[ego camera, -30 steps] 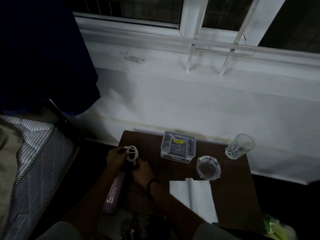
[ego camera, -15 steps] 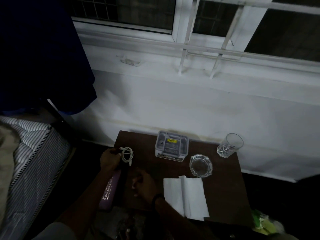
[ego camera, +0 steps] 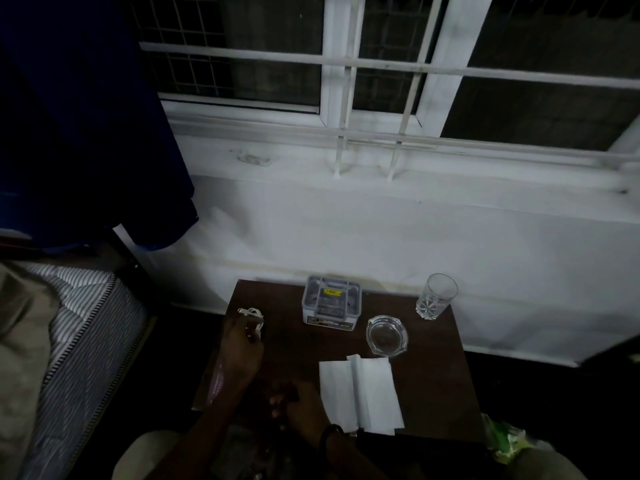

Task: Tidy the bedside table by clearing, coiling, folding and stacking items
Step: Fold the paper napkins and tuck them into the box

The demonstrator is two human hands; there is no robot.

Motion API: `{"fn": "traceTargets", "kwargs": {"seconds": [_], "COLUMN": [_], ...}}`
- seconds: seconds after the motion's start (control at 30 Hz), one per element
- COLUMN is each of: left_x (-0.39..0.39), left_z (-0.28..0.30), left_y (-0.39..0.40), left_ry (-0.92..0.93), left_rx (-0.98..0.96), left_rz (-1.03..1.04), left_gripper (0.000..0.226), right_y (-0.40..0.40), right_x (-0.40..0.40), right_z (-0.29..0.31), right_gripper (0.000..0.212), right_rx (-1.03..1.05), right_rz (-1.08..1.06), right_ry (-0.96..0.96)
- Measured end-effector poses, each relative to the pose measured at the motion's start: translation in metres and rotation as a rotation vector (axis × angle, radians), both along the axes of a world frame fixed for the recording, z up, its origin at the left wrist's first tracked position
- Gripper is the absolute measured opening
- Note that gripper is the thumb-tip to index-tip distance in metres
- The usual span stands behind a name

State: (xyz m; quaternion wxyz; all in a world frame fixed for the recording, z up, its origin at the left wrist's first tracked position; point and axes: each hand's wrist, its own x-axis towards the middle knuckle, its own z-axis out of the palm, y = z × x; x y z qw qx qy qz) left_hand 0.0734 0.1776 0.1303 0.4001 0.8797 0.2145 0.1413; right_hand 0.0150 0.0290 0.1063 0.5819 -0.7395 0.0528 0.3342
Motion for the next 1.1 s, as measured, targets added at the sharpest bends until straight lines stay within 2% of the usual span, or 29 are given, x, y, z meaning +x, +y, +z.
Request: {"fn": "traceTargets", "kwargs": {"seconds": [0.1,0.3,0.47,0.6,0.7,0.77,0.83,0.93,1.1], "left_x": [-0.02,-0.056,-0.075,-0.082,-0.074,-0.069,-0.066,-0.06,-0.053], "left_z": [0.002,-0.014,-0.027,-0.037,-0.071,-0.069,-0.053,-0.04,-0.038], "left_y": [-0.027,-0.075,-0.107,-0.123,-0.13,-0.139,-0.148,-0.163,-0.176], "left_ry": [0.014,0.174,0.399,0.561,0.628,0.635,0.652,0.695,0.777], "left_rx": [-0.061,-0.189,-0.244,-0.252,-0.235,-0.188,-0.11,0.031,0.192], "left_rz": [-0.045,-0.066,-0.103,-0.112,-0.058,-0.029,-0.012,0.006,0.004], "left_gripper": [0.023,0.021,0.03,0.045,0.073,0.081,0.087,0.093,0.084], "right_y": [-0.012,-0.047,-0.093,-0.131,-0.155,-0.164,-0.166,-0.159,-0.136], "right_x": [-0.009,-0.021,-0.022,-0.013,-0.003,0.003,0.005,0.009,0.019], "right_z": [0.006,0.005,0.01,0.0,-0.017,-0.028,-0.034,-0.033,-0.035], "right_gripper": [0.018,0.025,0.029,0.023,0.015,0.027,0.048,0.066,0.075], "right_rx": [-0.014,-0.136,-0.107,-0.307,-0.576,-0.728,-0.844,-0.894,-0.935], "right_rz": [-0.001,-0.067,-0.406,-0.614,-0.591,-0.54,-0.454,-0.352,-0.29], "right_ry": [-0.025,-0.216,-0.275,-0.4,-0.402,-0.271,-0.114,-0.066,-0.07]}}
